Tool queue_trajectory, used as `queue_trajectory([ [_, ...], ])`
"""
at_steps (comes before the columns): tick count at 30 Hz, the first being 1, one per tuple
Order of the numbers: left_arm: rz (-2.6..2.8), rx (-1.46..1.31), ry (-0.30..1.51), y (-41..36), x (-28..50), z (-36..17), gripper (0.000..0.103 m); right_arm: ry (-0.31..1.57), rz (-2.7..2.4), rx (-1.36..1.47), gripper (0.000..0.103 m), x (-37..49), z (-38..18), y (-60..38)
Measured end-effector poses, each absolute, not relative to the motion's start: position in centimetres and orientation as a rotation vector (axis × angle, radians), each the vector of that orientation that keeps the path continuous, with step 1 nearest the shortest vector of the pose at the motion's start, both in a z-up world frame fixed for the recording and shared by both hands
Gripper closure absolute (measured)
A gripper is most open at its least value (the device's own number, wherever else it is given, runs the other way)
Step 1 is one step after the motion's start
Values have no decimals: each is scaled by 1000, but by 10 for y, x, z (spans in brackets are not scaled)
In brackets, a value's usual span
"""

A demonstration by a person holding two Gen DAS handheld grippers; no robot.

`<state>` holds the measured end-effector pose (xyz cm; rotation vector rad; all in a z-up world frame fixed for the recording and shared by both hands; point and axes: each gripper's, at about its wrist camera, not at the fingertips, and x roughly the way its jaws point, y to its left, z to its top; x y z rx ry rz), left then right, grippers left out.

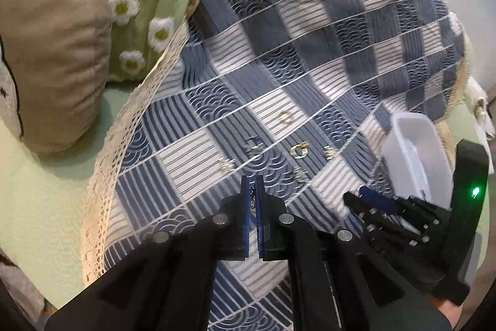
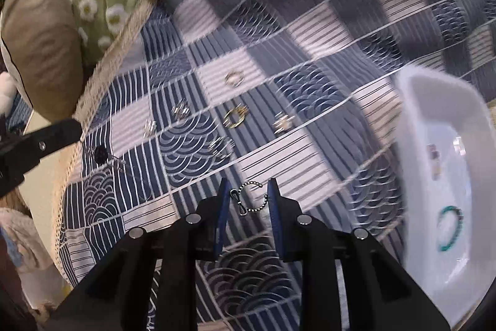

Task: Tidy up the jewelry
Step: 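Carry the pendant and beaded ring into the white tray and release both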

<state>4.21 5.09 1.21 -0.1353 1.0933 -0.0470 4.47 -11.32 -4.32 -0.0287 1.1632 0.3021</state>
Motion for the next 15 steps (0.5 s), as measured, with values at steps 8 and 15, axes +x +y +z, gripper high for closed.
queue_trajectory([
  [8,-174,-59,978,-19,28,71,99,1003,110,14,78,44,28,-211],
  [15,-353,11,968,-123,27,85,99,980,-84,64,78,36,41,-297],
])
